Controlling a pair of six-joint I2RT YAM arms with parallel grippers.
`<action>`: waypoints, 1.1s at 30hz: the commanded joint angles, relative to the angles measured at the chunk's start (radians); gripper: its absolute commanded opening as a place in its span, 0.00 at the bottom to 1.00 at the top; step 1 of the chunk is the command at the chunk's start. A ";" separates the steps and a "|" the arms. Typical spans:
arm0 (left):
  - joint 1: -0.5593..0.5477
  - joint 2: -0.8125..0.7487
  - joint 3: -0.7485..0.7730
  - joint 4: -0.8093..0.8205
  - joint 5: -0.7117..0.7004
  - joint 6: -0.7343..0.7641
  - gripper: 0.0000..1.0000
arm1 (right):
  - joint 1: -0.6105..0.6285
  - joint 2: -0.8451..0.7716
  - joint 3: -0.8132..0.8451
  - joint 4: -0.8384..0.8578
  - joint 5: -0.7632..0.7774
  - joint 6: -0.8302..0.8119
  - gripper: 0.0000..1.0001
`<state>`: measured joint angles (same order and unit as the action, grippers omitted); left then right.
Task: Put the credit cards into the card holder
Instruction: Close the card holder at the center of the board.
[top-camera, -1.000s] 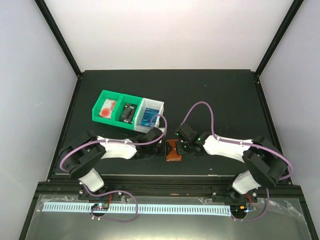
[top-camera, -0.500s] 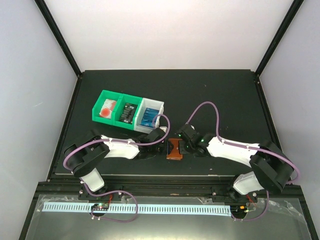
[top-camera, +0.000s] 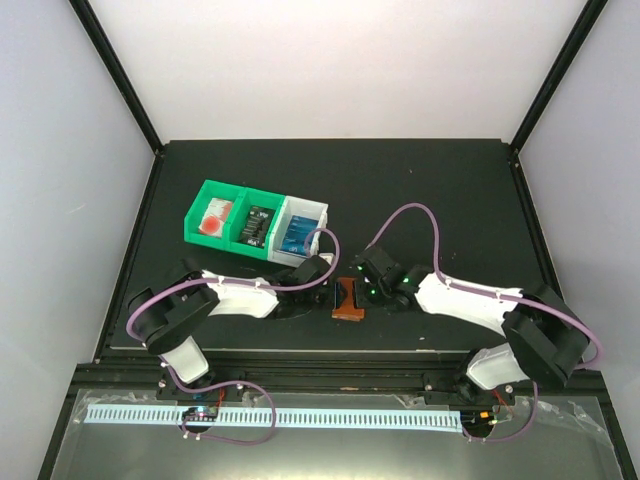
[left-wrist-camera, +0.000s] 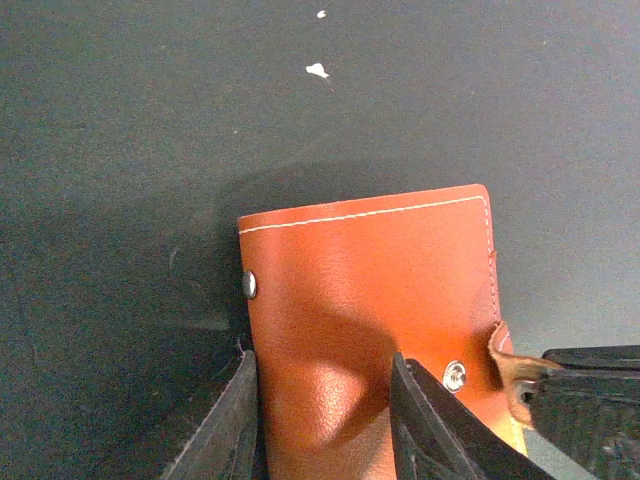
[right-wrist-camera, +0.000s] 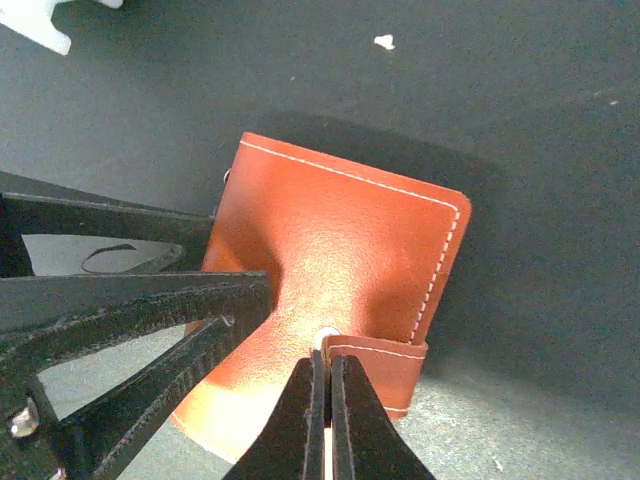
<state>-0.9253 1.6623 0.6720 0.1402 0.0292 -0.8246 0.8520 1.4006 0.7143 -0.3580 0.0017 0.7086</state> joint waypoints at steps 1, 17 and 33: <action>-0.006 0.034 -0.060 -0.163 0.027 -0.018 0.38 | 0.002 0.029 0.030 0.032 -0.065 0.000 0.01; -0.006 0.011 -0.071 -0.147 0.053 -0.010 0.37 | 0.001 0.102 0.065 -0.029 -0.027 0.011 0.01; -0.005 -0.003 -0.076 -0.141 0.060 -0.007 0.37 | 0.001 0.108 0.061 -0.035 -0.023 0.018 0.21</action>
<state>-0.9249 1.6356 0.6445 0.1501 0.0566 -0.8268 0.8520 1.5112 0.7765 -0.3908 -0.0326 0.7158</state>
